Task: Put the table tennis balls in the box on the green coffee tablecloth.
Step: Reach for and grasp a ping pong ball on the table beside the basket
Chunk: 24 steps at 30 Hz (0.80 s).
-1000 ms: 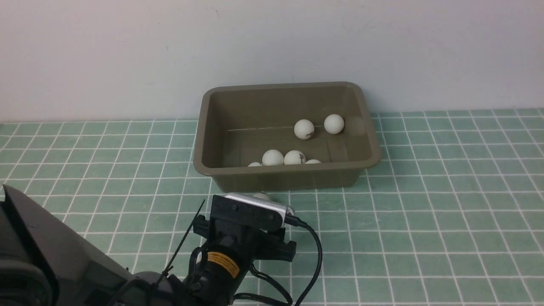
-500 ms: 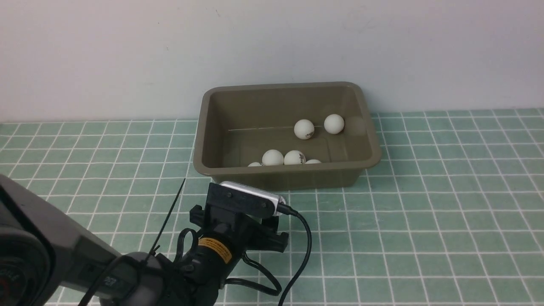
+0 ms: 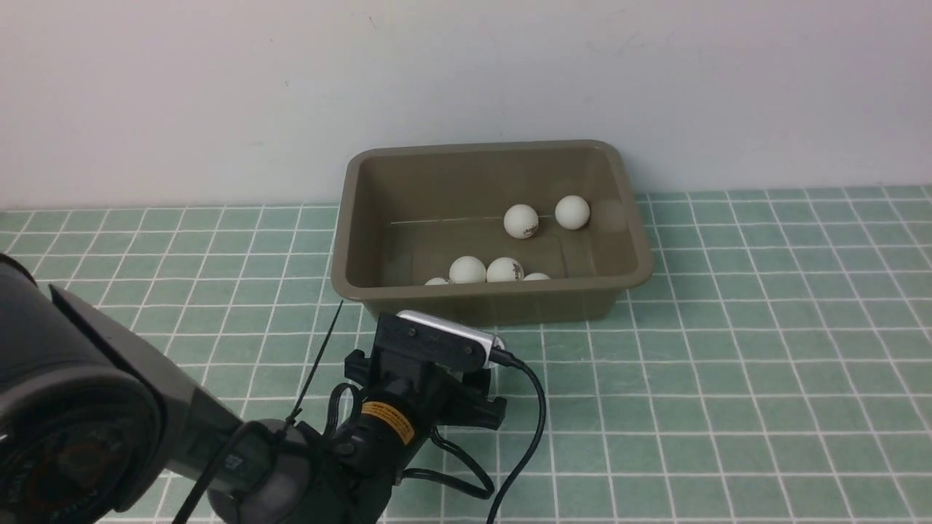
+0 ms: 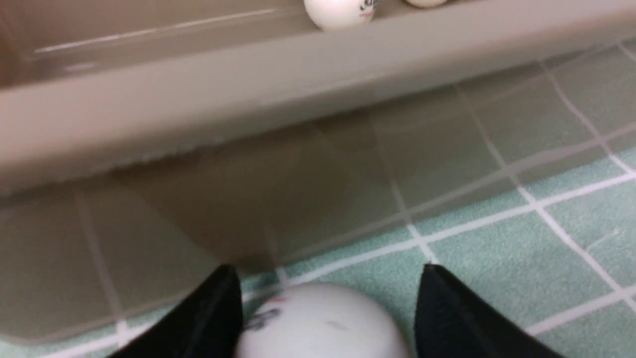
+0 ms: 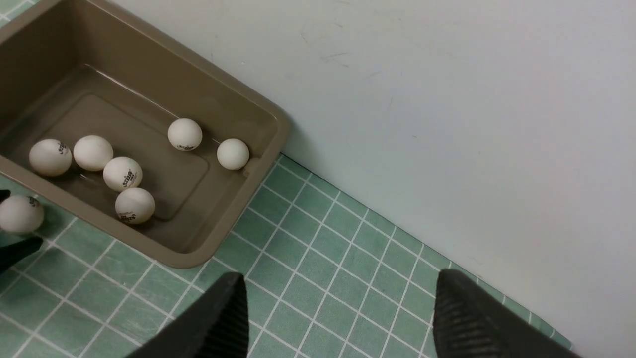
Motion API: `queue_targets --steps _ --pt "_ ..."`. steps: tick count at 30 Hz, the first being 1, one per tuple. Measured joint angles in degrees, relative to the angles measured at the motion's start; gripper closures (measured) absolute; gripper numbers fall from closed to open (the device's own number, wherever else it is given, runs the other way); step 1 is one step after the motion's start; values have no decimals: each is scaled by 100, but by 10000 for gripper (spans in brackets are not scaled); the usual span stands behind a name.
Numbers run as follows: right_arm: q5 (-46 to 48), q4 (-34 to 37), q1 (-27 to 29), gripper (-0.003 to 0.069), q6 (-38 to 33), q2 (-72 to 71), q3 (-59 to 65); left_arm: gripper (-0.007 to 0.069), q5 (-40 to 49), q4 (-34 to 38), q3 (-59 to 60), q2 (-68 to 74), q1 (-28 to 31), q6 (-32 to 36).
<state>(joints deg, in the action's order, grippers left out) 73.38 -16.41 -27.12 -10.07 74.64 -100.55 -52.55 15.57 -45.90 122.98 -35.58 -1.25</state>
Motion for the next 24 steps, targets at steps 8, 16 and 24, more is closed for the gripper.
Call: queue_targets --steps 8,16,24 --pt "0 0 0 202 -4 0 0 285 120 0 8 -30 6 0" --pt "0 -5 0 202 -4 0 0 285 149 -150 638 -826 -31 -41" --pt "0 -10 0 202 -4 0 0 285 149 -791 1475 -1704 -40 -559"
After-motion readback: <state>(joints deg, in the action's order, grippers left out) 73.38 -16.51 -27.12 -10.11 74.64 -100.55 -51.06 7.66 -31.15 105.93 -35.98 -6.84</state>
